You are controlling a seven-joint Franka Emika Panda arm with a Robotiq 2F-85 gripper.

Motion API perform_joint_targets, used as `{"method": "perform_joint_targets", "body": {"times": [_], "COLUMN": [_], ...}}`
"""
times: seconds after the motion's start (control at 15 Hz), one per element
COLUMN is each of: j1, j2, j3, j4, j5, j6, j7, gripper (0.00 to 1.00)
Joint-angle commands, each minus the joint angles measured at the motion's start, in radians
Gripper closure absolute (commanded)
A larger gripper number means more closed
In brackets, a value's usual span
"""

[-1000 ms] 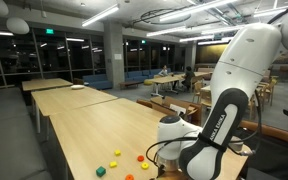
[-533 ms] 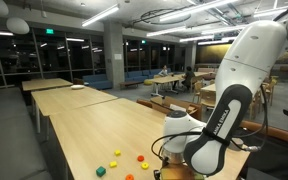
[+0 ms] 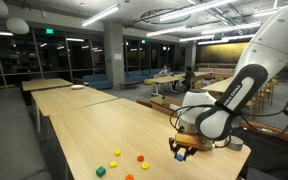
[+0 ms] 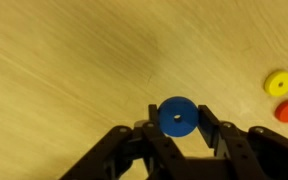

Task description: Put some of the rings in the bowl

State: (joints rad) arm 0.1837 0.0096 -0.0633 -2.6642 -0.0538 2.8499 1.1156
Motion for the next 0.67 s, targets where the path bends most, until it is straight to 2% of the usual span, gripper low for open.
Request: {"method": "perform_joint_targets", "body": {"times": [0.0,0.27,0.6], "j1": [-0.141,-0.266,-0.337], "j2": [-0.129,-0.135,-0.061], "j3": [-0.024,-0.083,-0.149], "j4": [-0.043,0.0,0.104], "j5": [0.015,0.091,0.277], "j6": [-0.028,-0.052,-0.121], "j7": [-0.121,-0.308,-0.575], "gripper": [0.77,0.77,0.77]}}
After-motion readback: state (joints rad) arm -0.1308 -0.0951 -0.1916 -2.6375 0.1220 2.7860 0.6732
